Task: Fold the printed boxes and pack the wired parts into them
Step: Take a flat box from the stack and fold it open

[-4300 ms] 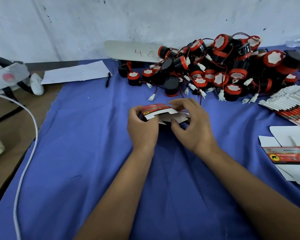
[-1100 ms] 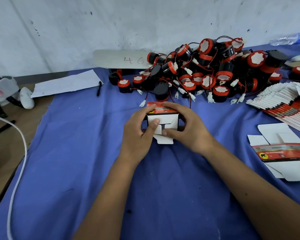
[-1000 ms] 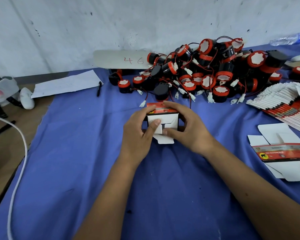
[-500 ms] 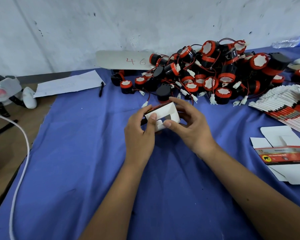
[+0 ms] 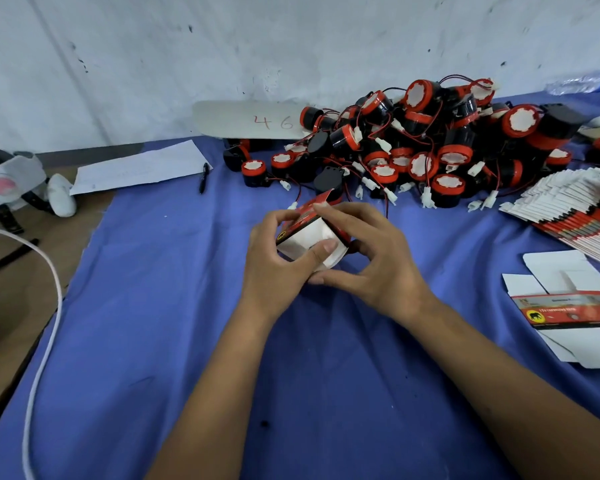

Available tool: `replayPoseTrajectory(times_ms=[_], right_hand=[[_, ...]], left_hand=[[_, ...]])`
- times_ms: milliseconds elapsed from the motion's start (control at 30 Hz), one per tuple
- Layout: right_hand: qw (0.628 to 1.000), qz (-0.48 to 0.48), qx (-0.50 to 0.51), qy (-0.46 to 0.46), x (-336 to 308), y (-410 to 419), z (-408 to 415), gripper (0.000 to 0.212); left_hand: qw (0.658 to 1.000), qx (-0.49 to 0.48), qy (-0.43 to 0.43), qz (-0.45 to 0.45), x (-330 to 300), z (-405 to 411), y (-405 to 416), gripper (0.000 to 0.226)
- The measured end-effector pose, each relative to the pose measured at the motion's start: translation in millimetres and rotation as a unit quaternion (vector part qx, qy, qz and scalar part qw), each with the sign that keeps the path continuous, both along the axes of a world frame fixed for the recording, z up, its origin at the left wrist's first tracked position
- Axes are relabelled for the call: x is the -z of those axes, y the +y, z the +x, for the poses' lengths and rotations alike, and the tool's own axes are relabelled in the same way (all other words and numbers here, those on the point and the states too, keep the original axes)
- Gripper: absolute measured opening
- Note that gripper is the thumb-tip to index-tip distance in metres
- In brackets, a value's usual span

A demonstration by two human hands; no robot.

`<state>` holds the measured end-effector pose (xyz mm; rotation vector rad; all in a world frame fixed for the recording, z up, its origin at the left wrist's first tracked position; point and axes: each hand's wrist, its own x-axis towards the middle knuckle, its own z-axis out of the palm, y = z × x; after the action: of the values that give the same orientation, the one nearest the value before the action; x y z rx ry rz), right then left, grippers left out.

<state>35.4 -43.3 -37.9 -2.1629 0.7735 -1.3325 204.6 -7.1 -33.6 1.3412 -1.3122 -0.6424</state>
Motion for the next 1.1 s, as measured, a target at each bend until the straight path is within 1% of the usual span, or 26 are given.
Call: replayPoseTrajectory(times_ms=[100, 167, 233, 333, 433, 500, 567, 600, 667, 733, 867, 933, 1000, 1100], right_hand=[[1.000, 0.009, -0.019, -0.019, -0.7, 0.1, -0.6, 0.083], [0.998, 0.018, -0.026, -0.045, -0.8, 0.0, -0.3, 0.081], [0.997, 0.027, -0.021, -0.071, -0.3, -0.7, 0.4, 0.074], [0.993, 0.055, 0.009, -0.107, 1.4, -3.4, -0.1, 0.066], [0.981, 0.121, 0.027, -0.148, 3.9, -6.2, -1.4, 0.058], [0.972, 0.152, 0.034, -0.177, 3.9, -8.1, -3.4, 0.053], [0.964, 0.177, 0.027, -0.195, 2.8, -8.9, -4.8, 0.051], [0.961, 0.190, 0.021, -0.201, 2.6, -9.0, -4.8, 0.052], [0.950, 0.223, 0.010, -0.216, 2.7, -9.1, -3.8, 0.053], [0.940, 0.257, 0.003, -0.226, 4.1, -10.0, -2.2, 0.048], [0.897, 0.358, -0.013, -0.257, 3.7, -8.6, 1.1, 0.041], [0.884, 0.375, -0.033, -0.277, 2.5, -7.5, 2.5, 0.037], [0.888, 0.370, -0.028, -0.272, 1.6, -6.9, 3.1, 0.034], [0.896, 0.362, -0.009, -0.256, 2.2, -7.7, 3.0, 0.036]], left_hand=[[0.999, -0.004, -0.034, -0.022, 0.8, 2.7, -0.6, 0.059], [0.999, -0.011, -0.037, -0.029, 2.3, 0.7, -0.5, 0.056], [0.999, -0.012, -0.023, -0.032, 1.7, -1.6, -0.2, 0.053], [0.999, 0.006, 0.032, -0.031, -2.7, -6.4, 1.5, 0.051], [0.998, 0.030, 0.002, -0.056, -3.6, -9.9, 6.2, 0.046], [0.995, 0.047, -0.041, -0.074, -1.4, -9.8, 5.7, 0.043], [0.991, 0.032, -0.095, -0.085, 1.8, -10.9, 3.8, 0.049], [0.990, 0.019, -0.107, -0.091, 2.9, -12.5, 2.8, 0.050], [0.990, 0.002, -0.102, -0.100, 4.7, -15.8, 1.4, 0.047], [0.990, -0.003, -0.088, -0.109, 6.0, -18.7, 1.3, 0.044], [0.985, -0.027, -0.083, -0.146, 5.5, -25.3, 1.9, 0.046], [0.980, -0.044, -0.099, -0.164, 4.3, -29.2, 3.5, 0.046], [0.979, -0.055, -0.110, -0.164, 5.0, -30.2, 3.4, 0.045], [0.980, -0.059, -0.117, -0.147, 6.5, -29.5, 2.7, 0.043]])
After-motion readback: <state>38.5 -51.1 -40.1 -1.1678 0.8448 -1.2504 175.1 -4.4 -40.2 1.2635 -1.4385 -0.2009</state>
